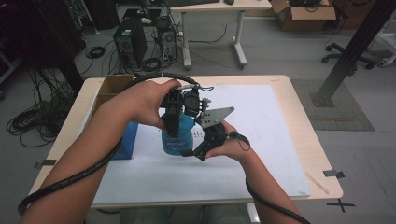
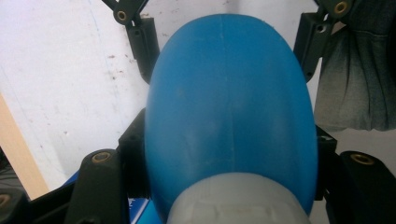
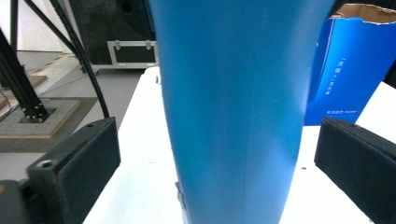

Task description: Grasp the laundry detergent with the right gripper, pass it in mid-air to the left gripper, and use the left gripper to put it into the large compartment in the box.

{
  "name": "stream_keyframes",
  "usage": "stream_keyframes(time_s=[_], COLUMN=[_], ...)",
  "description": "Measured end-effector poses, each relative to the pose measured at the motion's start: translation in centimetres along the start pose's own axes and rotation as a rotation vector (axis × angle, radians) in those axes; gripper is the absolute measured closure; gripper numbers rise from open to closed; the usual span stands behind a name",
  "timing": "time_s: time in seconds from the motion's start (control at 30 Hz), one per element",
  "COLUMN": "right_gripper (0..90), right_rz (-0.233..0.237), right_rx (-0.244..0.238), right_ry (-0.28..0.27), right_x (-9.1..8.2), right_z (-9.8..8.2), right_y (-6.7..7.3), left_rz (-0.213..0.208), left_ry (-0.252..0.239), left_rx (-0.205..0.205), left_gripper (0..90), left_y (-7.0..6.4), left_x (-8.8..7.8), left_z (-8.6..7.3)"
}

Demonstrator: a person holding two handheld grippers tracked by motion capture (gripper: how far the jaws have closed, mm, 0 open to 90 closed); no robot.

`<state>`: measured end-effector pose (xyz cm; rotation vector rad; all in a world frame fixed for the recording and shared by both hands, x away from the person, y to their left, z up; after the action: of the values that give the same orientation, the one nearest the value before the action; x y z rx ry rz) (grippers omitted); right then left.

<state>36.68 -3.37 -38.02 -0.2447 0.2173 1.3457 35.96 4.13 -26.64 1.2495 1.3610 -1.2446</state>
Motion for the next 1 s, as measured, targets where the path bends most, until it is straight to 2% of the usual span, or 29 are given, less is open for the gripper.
stream_keyframes(time_s=[0.17, 0.33, 0.43, 0.53, 0.57, 0.6, 0.77, 1.0], right_gripper=[0.1, 0.1, 0.1, 0.2, 0.2, 0.2, 0.3, 0.5], right_rz=[-0.003, -0.009, -0.011, -0.014, -0.012, -0.015, -0.028, -0.059], right_rx=[-0.007, -0.03, -0.033, -0.056, -0.052, -0.067, -0.096, -0.14], right_ry=[0.003, 0.025, 0.036, 0.052, 0.058, 0.061, 0.101, 0.189], right_x=[-0.3, -1.3, -1.8, -2.4, -2.6, -2.8, -3.9, -6.2], right_z=[0.1, 0.0, 0.0, 0.1, 0.2, 0.3, 0.6, 1.1], right_y=[0.0, -0.5, -0.7, -1.0, -1.1, -1.3, -1.9, -3.2], left_rz=[-0.002, -0.026, -0.024, -0.026, -0.032, -0.035, -0.063, -0.051], left_ry=[-0.004, -0.01, -0.005, -0.008, -0.017, -0.021, -0.049, -0.07], left_rx=[-0.017, -0.078, -0.089, -0.107, -0.133, -0.14, -0.227, -0.327], left_gripper=[38.3, 38.3, 38.3, 38.2, 38.2, 38.2, 38.2, 38.2], left_y=[0.2, 0.6, 0.8, 1.0, 0.9, 1.0, 1.0, 1.2], left_x=[0.1, 0.3, 0.3, 0.2, 0.1, 0.1, -0.3, -0.8], left_z=[-0.1, -0.5, -0.5, -0.6, -0.6, -0.5, -0.6, -0.9])
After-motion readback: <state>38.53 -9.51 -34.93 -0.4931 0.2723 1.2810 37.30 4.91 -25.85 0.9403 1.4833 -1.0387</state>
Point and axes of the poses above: each handheld gripper's, and its own axes: x roughly forward along the jaws, z roughly out of its top, y roughly to its left, the point moved 5 cm from there along x, roughly forward along the jaws, and after that the axes turned 12 degrees about -z, right-handed, at the moved point
